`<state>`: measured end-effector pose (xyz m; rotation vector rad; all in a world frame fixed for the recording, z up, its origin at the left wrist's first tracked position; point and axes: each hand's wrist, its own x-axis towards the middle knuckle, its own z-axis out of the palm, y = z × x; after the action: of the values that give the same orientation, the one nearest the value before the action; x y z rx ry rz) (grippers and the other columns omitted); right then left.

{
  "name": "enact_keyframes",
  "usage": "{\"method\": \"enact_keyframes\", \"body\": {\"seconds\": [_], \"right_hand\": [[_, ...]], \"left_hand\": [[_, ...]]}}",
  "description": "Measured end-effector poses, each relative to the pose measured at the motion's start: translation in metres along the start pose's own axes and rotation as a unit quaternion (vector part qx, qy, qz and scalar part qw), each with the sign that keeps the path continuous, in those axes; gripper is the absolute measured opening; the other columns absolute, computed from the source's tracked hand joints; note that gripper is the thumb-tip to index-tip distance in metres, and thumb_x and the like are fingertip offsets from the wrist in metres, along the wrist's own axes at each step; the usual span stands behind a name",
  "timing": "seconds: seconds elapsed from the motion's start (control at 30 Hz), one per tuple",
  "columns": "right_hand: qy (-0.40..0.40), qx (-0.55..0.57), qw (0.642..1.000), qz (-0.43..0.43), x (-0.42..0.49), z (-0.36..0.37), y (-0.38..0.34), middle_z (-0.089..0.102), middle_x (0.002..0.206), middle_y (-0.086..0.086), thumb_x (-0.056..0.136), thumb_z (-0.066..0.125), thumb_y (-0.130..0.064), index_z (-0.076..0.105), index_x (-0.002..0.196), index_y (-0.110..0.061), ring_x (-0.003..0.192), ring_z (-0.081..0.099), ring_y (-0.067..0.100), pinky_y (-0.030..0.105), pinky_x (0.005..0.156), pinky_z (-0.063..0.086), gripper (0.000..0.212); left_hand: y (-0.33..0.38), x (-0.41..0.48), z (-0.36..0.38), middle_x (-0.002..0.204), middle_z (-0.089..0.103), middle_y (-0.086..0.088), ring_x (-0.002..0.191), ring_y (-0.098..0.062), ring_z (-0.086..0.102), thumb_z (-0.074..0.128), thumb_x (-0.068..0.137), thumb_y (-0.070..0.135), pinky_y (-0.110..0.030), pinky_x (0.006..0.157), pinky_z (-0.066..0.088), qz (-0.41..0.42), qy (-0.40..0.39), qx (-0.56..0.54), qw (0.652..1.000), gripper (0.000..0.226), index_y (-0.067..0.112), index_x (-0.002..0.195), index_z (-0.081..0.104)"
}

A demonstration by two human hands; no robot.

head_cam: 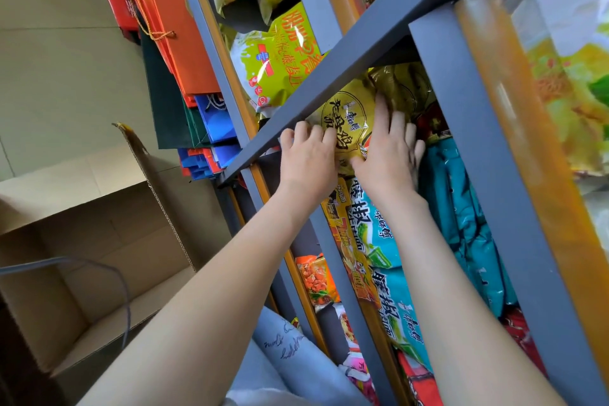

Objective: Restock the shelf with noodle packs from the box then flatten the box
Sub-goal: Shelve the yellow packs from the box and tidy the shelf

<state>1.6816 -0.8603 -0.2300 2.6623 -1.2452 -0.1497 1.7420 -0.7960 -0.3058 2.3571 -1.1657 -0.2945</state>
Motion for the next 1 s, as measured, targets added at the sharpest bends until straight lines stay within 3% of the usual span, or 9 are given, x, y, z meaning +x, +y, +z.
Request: {"method": "enact_keyframes", "body": {"seconds": [0.17, 0.27, 0.37, 0.47, 0.53, 0.67, 0.8, 0.93, 1.0], "right_hand": [[-0.012, 0.003, 1.000, 0.021, -0.002, -0.004, -0.004, 0.029, 0.145, 0.007, 0.079, 0.069, -0.032, 0.009, 0.150, -0.025, 0.131, 0.029, 0.028, 0.042, 0.104, 0.025, 0.093], [-0.003, 0.023, 0.998, 0.050, 0.005, -0.011, -0.002, 0.023, 0.150, 0.007, 0.080, 0.059, -0.050, 0.024, 0.146, -0.027, 0.137, 0.021, 0.029, 0.048, 0.111, 0.017, 0.079], [0.010, 0.069, 0.994, 0.082, 0.015, -0.013, 0.000, 0.016, 0.155, 0.008, 0.081, 0.055, -0.058, 0.031, 0.143, -0.021, 0.142, 0.015, 0.030, 0.047, 0.115, 0.011, 0.076], [-0.034, 0.104, 0.987, 0.114, 0.022, -0.005, 0.001, 0.009, 0.157, 0.012, 0.078, 0.058, -0.061, 0.009, 0.150, -0.021, 0.145, 0.009, 0.031, 0.047, 0.117, 0.008, 0.095], [-0.050, 0.073, 0.989, 0.120, 0.023, 0.002, 0.001, 0.006, 0.158, 0.013, 0.081, 0.056, -0.058, 0.002, 0.151, -0.023, 0.146, 0.004, 0.029, 0.045, 0.118, 0.007, 0.095], [-0.045, 0.051, 0.990, 0.122, 0.023, 0.008, 0.002, 0.004, 0.159, 0.011, 0.085, 0.052, -0.056, 0.000, 0.151, -0.024, 0.146, 0.004, 0.027, 0.044, 0.117, 0.008, 0.090], [-0.060, 0.045, 0.991, 0.108, 0.023, 0.008, 0.007, 0.005, 0.159, 0.009, 0.086, 0.049, -0.058, -0.001, 0.151, -0.026, 0.146, 0.007, 0.027, 0.044, 0.117, 0.010, 0.087], [-0.072, 0.063, 0.990, 0.100, 0.023, 0.006, 0.013, 0.006, 0.159, 0.007, 0.087, 0.047, -0.059, -0.002, 0.150, -0.028, 0.145, 0.013, 0.029, 0.045, 0.117, 0.012, 0.086], [-0.071, 0.064, 0.991, 0.095, 0.022, 0.006, 0.013, 0.007, 0.159, 0.006, 0.086, 0.047, -0.059, -0.002, 0.150, -0.029, 0.144, 0.014, 0.029, 0.045, 0.116, 0.012, 0.086]], "left_hand": [[-0.003, -0.008, 0.004, 0.107, 0.061, -0.013, 0.107, -0.034, 0.051, 0.053, 0.078, 0.027, -0.042, 0.090, 0.037, 0.006, 0.063, -0.082, 0.995, 0.034, 0.005, 0.103, 0.058], [0.002, -0.004, 0.001, 0.124, 0.053, -0.021, 0.117, -0.034, 0.048, 0.050, 0.085, 0.016, -0.035, 0.101, 0.035, 0.015, 0.126, -0.262, 0.957, 0.045, -0.004, 0.126, 0.048], [0.007, 0.006, -0.002, 0.145, 0.034, -0.025, 0.138, -0.035, 0.029, 0.042, 0.094, 0.011, -0.031, 0.115, 0.015, 0.020, 0.078, -0.356, 0.931, 0.055, -0.007, 0.143, 0.026], [0.008, 0.018, 0.011, 0.148, 0.024, -0.032, 0.139, -0.044, 0.020, 0.026, 0.091, 0.023, -0.046, 0.115, 0.010, 0.013, 0.043, -0.336, 0.941, 0.063, -0.008, 0.145, 0.019], [0.011, 0.022, 0.020, 0.148, 0.020, -0.035, 0.139, -0.048, 0.017, 0.019, 0.084, 0.022, -0.049, 0.115, 0.007, 0.013, 0.014, -0.304, 0.952, 0.069, -0.007, 0.146, 0.015], [0.018, 0.022, 0.039, 0.134, 0.043, -0.038, 0.125, -0.051, 0.043, 0.030, 0.082, 0.019, -0.056, 0.106, 0.029, 0.020, 0.104, -0.231, 0.967, 0.064, -0.012, 0.137, 0.037], [0.023, 0.019, 0.041, 0.137, 0.039, -0.037, 0.130, -0.048, 0.039, 0.029, 0.087, 0.021, -0.055, 0.108, 0.026, 0.022, 0.130, -0.220, 0.967, 0.060, -0.011, 0.138, 0.037], [0.026, 0.018, 0.048, 0.138, 0.039, -0.036, 0.131, -0.047, 0.038, 0.047, 0.087, 0.020, -0.057, 0.108, 0.026, 0.031, 0.131, -0.193, 0.972, 0.061, -0.010, 0.139, 0.036], [0.024, 0.018, 0.051, 0.138, 0.040, -0.036, 0.131, -0.047, 0.038, 0.044, 0.088, 0.021, -0.056, 0.108, 0.026, 0.039, 0.150, -0.188, 0.970, 0.060, -0.011, 0.139, 0.036]]}}
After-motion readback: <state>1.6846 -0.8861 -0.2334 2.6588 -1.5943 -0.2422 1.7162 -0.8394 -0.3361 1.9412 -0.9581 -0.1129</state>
